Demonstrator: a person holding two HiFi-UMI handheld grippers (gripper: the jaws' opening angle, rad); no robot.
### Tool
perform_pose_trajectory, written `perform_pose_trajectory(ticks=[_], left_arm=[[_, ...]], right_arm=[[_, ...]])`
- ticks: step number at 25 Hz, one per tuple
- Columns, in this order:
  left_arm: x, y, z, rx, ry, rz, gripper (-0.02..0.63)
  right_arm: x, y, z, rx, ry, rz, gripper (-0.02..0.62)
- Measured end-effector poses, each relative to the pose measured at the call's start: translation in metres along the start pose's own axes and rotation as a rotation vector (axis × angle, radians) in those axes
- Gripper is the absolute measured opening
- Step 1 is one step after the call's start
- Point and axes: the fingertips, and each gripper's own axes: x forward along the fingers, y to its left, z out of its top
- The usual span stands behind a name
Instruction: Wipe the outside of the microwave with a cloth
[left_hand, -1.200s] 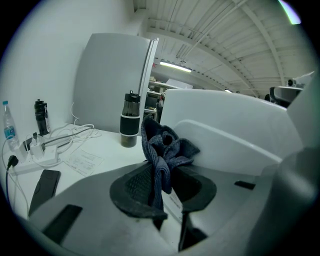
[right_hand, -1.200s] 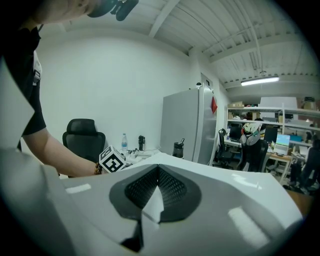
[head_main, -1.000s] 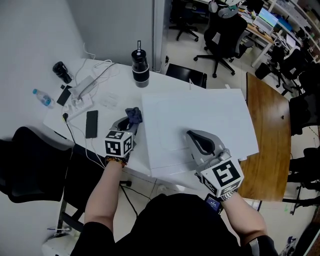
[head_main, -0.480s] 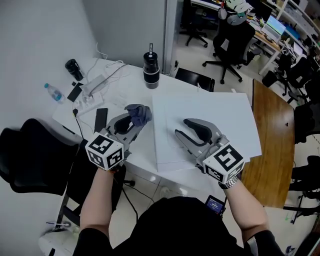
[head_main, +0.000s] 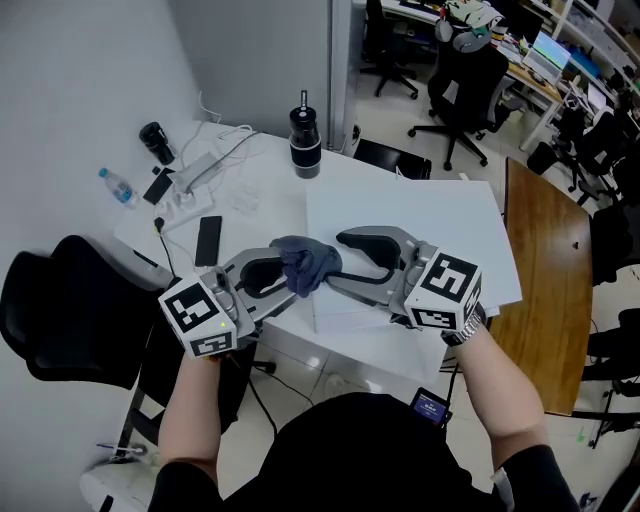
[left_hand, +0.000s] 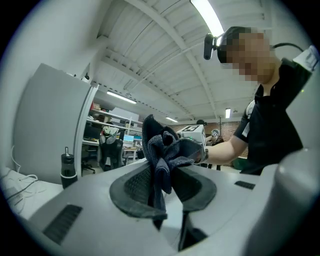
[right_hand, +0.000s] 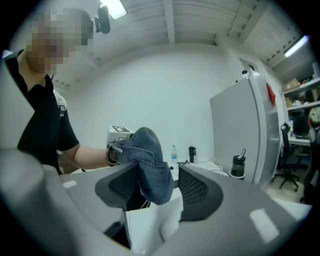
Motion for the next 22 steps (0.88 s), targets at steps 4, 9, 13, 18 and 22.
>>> perform_pose_trajectory(ticks=[4, 9, 13, 18, 22], left_arm=[[0.001, -0.017, 0.003, -0.023, -0.006, -0.093, 0.106], [0.004, -0.014, 0.0, -0.001, 0.018, -0.058, 0.122], [0.002, 0.002, -0.004, 0.033, 0.033, 0.068, 0.15], [-0.02, 0.026, -0.007, 0.032, -0.004, 0.239, 0.153], [-0.024, 0.022, -0.003, 0.049, -0.034, 0.294, 0.112]], right_arm=[[-0.003, 0.022, 0.002, 0.043, -0.007, 0.134, 0.214], [-0.006, 0.023, 0.0, 0.052, -0.006, 0.111, 0.101], [-0.011, 0.003, -0.006, 0.097, -0.003, -0.021, 0.086], [-0.007, -0.024, -0.03, 0.214, 0.091, -0.186, 0.083], [0.003, -0.036, -0.057, 0.266, 0.234, -0.29, 0.082]])
